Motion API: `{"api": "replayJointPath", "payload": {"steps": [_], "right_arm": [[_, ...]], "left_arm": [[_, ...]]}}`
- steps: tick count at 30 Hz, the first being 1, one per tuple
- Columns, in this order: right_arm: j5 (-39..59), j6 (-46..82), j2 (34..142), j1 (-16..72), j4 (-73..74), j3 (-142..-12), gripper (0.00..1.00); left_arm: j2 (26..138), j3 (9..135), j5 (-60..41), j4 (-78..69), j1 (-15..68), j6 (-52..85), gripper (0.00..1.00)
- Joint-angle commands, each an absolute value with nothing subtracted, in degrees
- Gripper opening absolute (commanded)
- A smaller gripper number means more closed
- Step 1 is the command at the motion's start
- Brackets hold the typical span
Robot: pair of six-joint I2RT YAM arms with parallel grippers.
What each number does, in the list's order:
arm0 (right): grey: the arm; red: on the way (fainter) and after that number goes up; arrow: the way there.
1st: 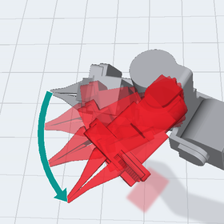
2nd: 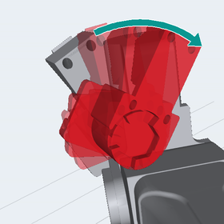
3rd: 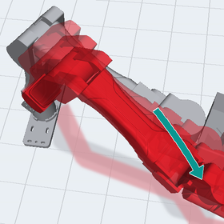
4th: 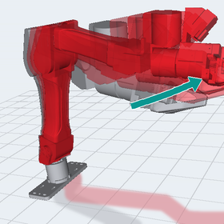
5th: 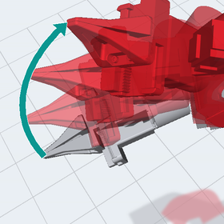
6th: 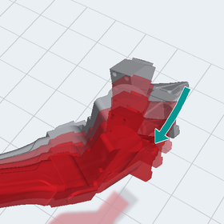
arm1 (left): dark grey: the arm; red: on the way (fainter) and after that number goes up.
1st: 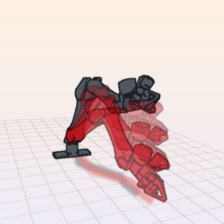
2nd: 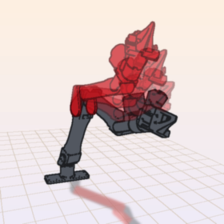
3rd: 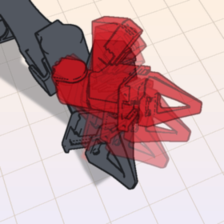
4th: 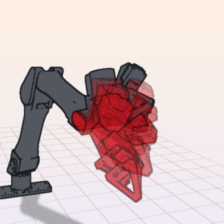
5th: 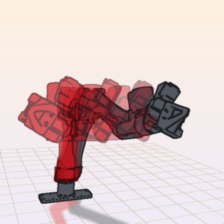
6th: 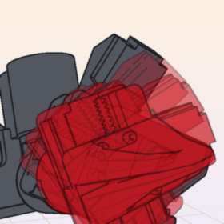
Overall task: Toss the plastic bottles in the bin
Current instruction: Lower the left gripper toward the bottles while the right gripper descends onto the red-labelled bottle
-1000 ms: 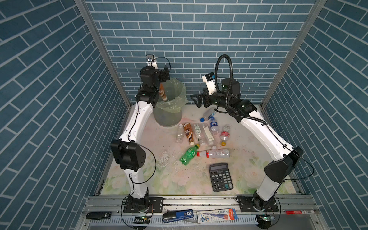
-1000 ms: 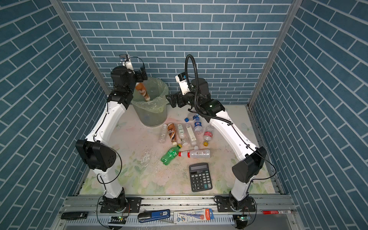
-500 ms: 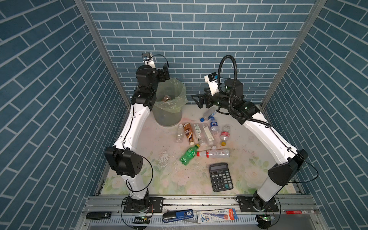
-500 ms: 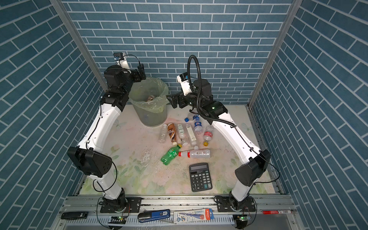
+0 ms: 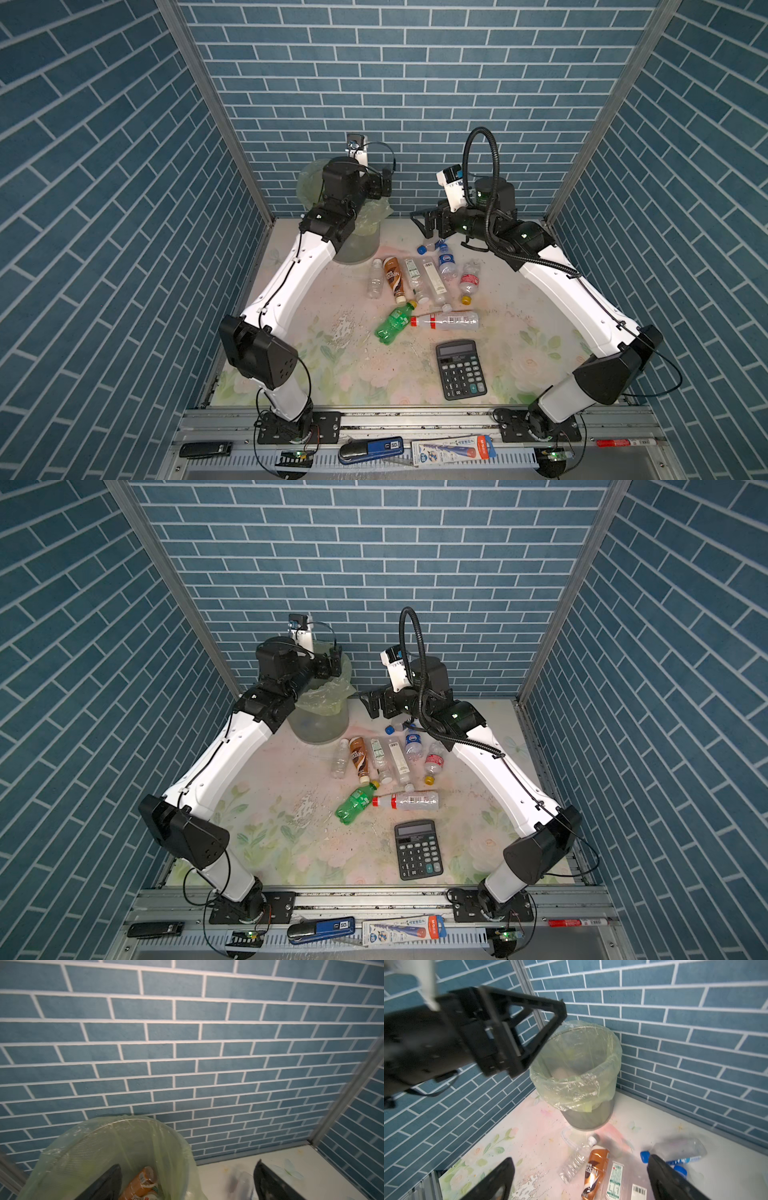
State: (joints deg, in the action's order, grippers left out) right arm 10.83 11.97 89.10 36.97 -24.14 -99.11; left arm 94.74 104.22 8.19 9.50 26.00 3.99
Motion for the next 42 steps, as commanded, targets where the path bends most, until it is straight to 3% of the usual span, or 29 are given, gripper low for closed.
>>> {"api": "replayJointPath", "payload": {"steps": [1, 7, 16, 23, 31, 42], "right_arm": [[7.29, 16.07, 84.08, 35.41, -29.08, -92.78, 0.99], [3.86, 16.8, 75.09, 34.28, -35.24, -79.75, 0.99], [3.86, 16.69, 67.77, 34.54, -41.73, -63.45, 0.99], [4.5, 14.9, 71.02, 36.2, -38.87, -55.43, 0.99], [-1.49, 13.32, 77.65, 41.43, -36.95, -53.91, 0.97], [-7.96, 10.97, 85.02, 42.72, -35.2, -55.7, 0.95]], "left_arm": [[88.82, 100.58, 10.36, 10.23, 30.05, 4.46, 0.99], [80.98, 89.32, 13.6, 12.31, 35.73, 14.55, 0.99], [73.25, 72.69, 9.49, 15.1, 38.79, 25.2, 0.99], [68.55, 59.87, 6.43, 10.98, 41.32, 31.82, 0.99], [64.23, 48.69, 5.97, 8.04, 42.67, 36.76, 0.99], [59.31, 44.08, 6.89, 9.38, 43.43, 39.77, 0.99]]}}
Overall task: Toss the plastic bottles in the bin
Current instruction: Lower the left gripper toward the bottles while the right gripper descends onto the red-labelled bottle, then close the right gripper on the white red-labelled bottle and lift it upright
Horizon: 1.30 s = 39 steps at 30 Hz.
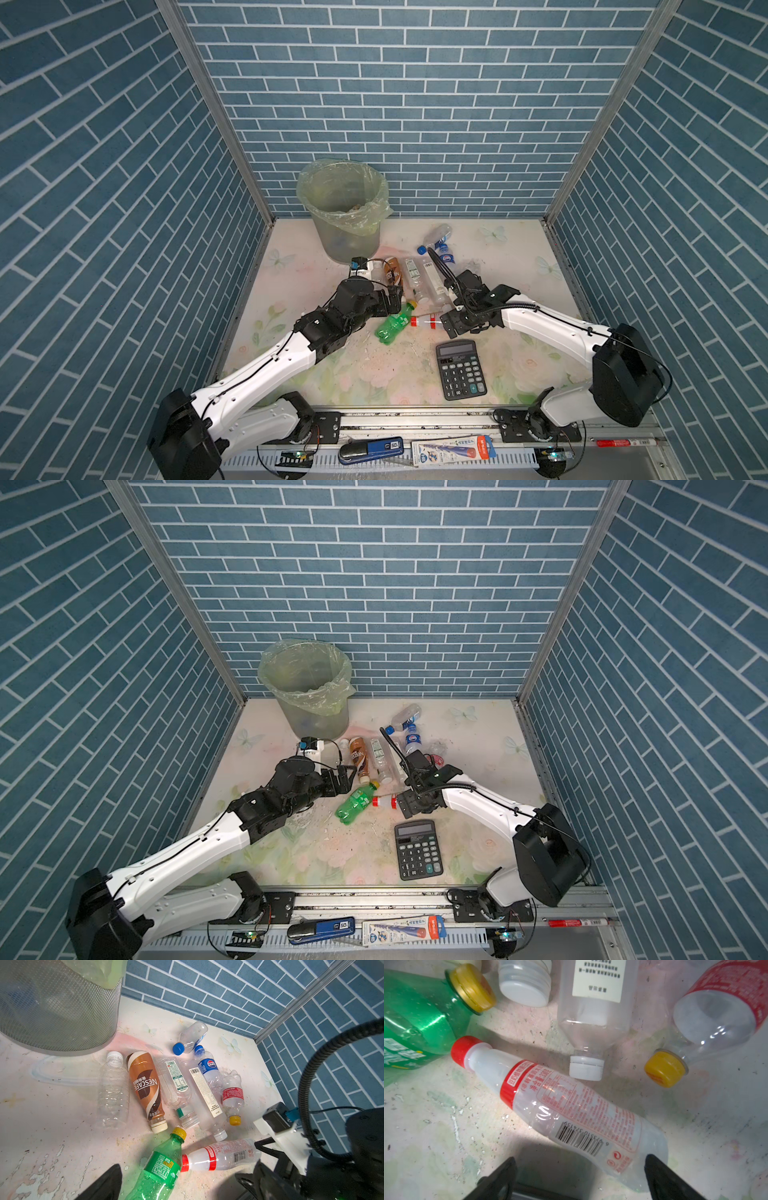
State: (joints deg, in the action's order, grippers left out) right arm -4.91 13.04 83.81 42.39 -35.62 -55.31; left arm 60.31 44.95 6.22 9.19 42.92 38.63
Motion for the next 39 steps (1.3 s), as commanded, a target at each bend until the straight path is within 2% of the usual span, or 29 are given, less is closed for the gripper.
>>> {"api": "replayJointPath", "payload": {"steps": [1, 17, 24, 39], "right_arm": [[-9.01, 10.61, 85.7, 42.63, -34.99, -55.65, 0.95], [-11.5, 7.41, 92.46, 42.72, -33.19, -59.33, 0.94], [-12.73, 5.83, 95.44, 42.7, -33.37, -60.78, 0.94], [-14.39, 4.22, 94.57, 42.71, -30.76, -59.8, 0.96]], "left_arm": [[59.54, 44.29, 7.08, 9.71, 43.43, 39.56, 0.99], [68.65, 52.0, 4.06, 9.87, 43.42, 35.71, 0.99], [65.05, 50.48, 5.74, 10.19, 43.18, 35.73, 0.99], [58.28, 46.34, 9.92, 12.3, 43.2, 38.05, 0.99]]}}
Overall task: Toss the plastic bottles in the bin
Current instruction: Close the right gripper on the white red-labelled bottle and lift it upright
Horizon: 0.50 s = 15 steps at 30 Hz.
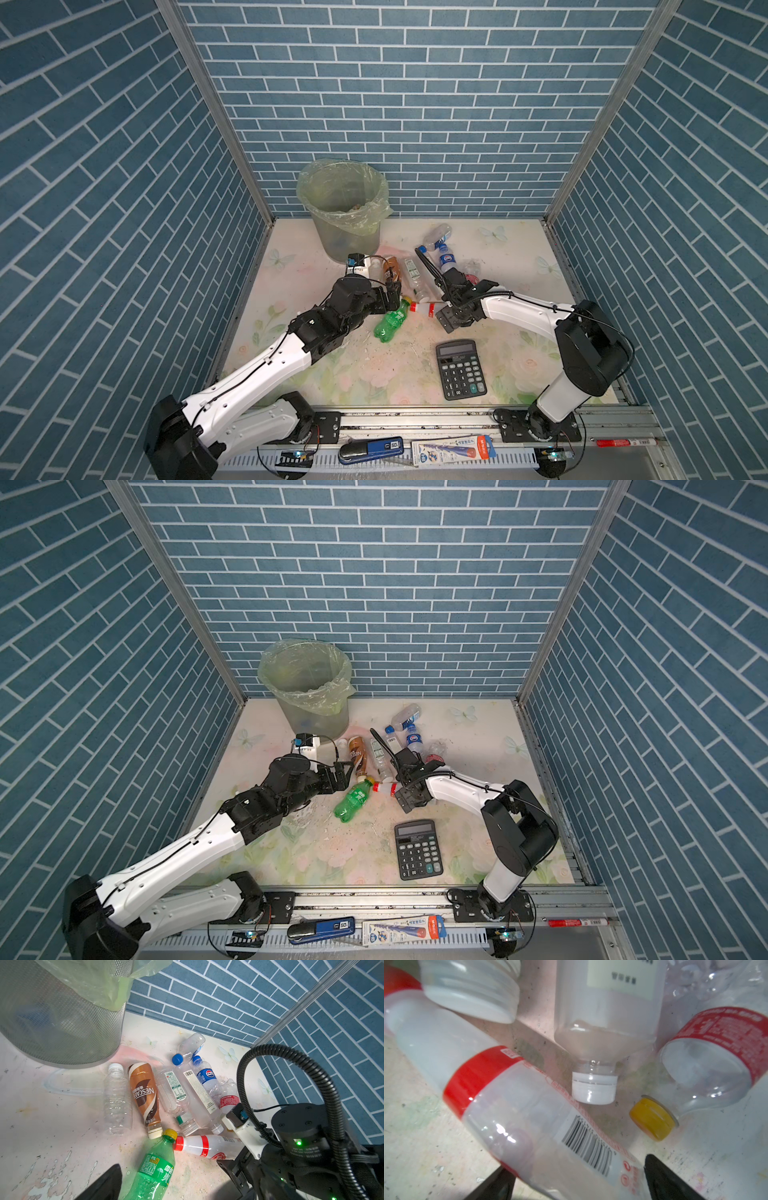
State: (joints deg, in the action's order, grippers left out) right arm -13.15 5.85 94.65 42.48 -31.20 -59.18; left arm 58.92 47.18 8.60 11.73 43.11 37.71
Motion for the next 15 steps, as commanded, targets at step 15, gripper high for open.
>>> {"api": "replayJointPath", "payload": {"steps": [15], "right_arm": [[-15.15, 4.97, 95.88, 42.7, -27.59, -57.05, 0.93]], "left_arm": [[57.75, 45.31, 8.14, 11.52, 43.07, 39.05, 0.99]]}}
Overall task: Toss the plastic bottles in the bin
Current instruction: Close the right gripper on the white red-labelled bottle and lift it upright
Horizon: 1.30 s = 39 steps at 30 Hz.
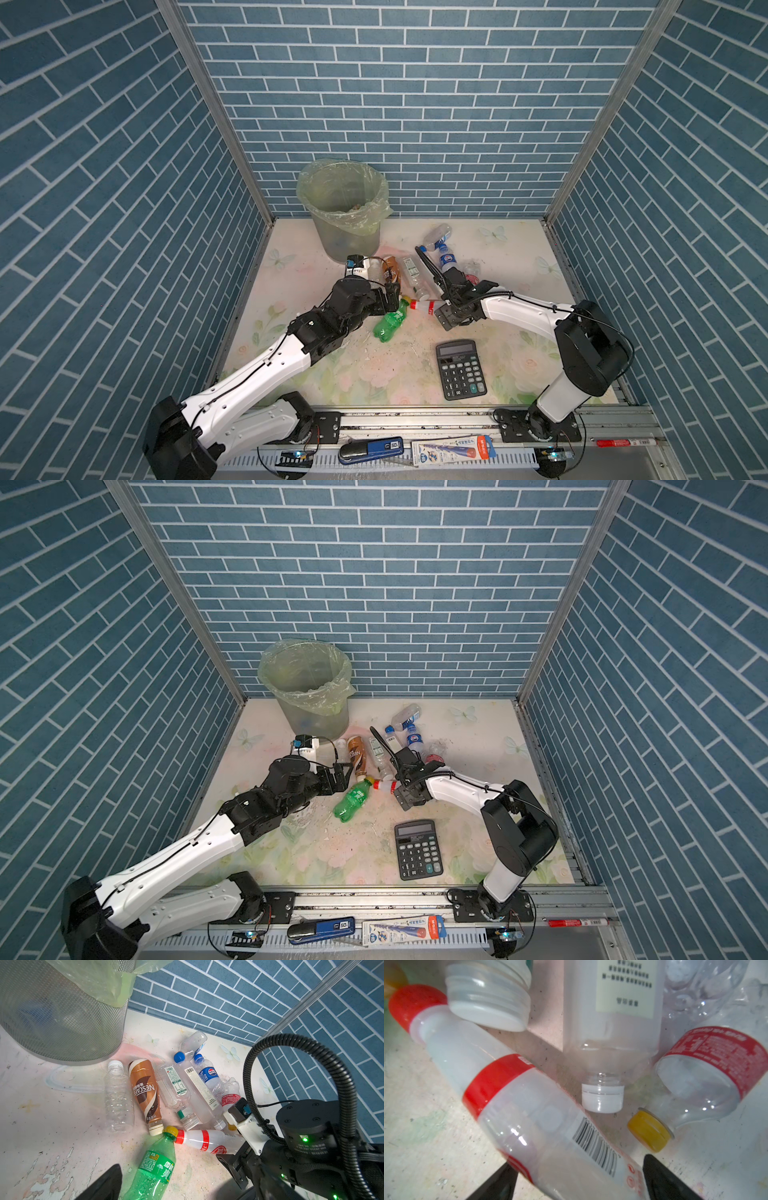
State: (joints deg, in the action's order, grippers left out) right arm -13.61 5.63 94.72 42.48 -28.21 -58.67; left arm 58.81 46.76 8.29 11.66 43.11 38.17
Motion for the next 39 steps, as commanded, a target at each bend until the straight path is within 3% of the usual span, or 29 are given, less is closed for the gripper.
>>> {"api": "replayJointPath", "payload": {"steps": [1, 20, 24, 30, 35, 39], "right_arm": [[-15.28, 4.92, 95.84, 42.7, -27.66, -57.04, 0.93], [-15.27, 6.26, 93.95, 42.71, -29.46, -56.21, 0.83], [-14.45, 5.9, 94.75, 42.74, -30.97, -57.07, 0.71], [-14.11, 5.63, 95.05, 42.9, -31.82, -57.65, 0.66], [-13.5, 5.37, 94.79, 42.98, -31.77, -57.66, 0.52], [-12.92, 5.28, 94.01, 43.0, -31.62, -57.82, 0.5]], "left_arm": [[57.51, 45.01, 8.23, 11.36, 43.07, 39.27, 0.99], [57.01, 43.53, 7.73, 10.66, 43.07, 40.02, 0.99], [56.91, 43.42, 7.61, 10.73, 43.13, 40.22, 0.99], [55.93, 42.98, 7.91, 10.73, 43.07, 40.52, 0.99], [55.68, 42.88, 8.0, 11.02, 43.07, 40.65, 0.99], [55.77, 42.76, 8.07, 11.09, 43.07, 40.77, 0.99]]}}
